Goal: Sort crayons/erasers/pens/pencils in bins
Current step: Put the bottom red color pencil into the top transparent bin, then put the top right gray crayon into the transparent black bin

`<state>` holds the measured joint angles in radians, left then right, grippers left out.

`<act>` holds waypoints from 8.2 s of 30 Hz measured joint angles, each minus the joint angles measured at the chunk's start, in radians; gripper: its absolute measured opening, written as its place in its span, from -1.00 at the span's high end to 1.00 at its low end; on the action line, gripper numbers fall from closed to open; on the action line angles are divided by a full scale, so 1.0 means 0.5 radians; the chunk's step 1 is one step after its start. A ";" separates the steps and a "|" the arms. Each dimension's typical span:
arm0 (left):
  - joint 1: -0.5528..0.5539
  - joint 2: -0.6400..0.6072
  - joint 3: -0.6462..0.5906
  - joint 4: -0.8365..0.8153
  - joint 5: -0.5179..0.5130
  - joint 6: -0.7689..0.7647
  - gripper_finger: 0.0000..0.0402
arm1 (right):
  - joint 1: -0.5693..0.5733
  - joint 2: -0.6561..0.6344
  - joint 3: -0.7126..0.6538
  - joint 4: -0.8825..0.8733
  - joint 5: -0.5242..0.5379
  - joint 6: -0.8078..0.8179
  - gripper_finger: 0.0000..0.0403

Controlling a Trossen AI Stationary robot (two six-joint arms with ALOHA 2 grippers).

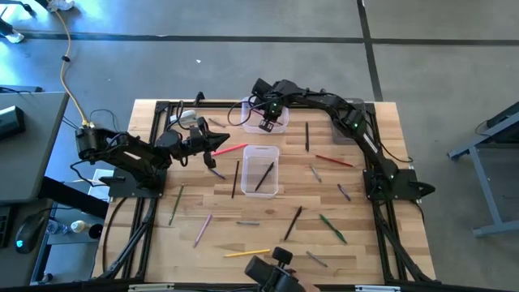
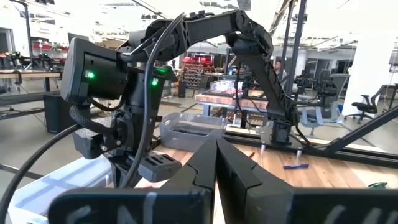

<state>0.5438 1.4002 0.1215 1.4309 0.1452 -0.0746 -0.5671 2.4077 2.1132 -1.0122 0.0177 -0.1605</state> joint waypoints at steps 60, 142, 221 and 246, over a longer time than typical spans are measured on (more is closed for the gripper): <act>0.000 0.000 -0.002 -0.058 -0.007 0.050 1.00 | 0.437 -2.043 -2.632 2.588 0.602 0.687 1.00; -0.002 0.000 0.000 -0.054 -0.004 0.014 1.00 | 1.121 -1.678 -2.423 0.335 0.209 2.466 0.29; -0.002 0.000 0.000 -0.055 -0.005 -0.001 1.00 | -0.741 -2.297 -2.466 0.446 0.496 0.835 0.91; -0.002 0.000 0.000 -0.045 -0.005 -0.001 1.00 | -0.739 -1.683 -2.467 0.680 0.564 1.093 0.91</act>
<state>0.5430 1.4002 0.1215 1.4086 0.1425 -0.0750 -0.9363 1.5661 0.8799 -0.6724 0.2996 0.3859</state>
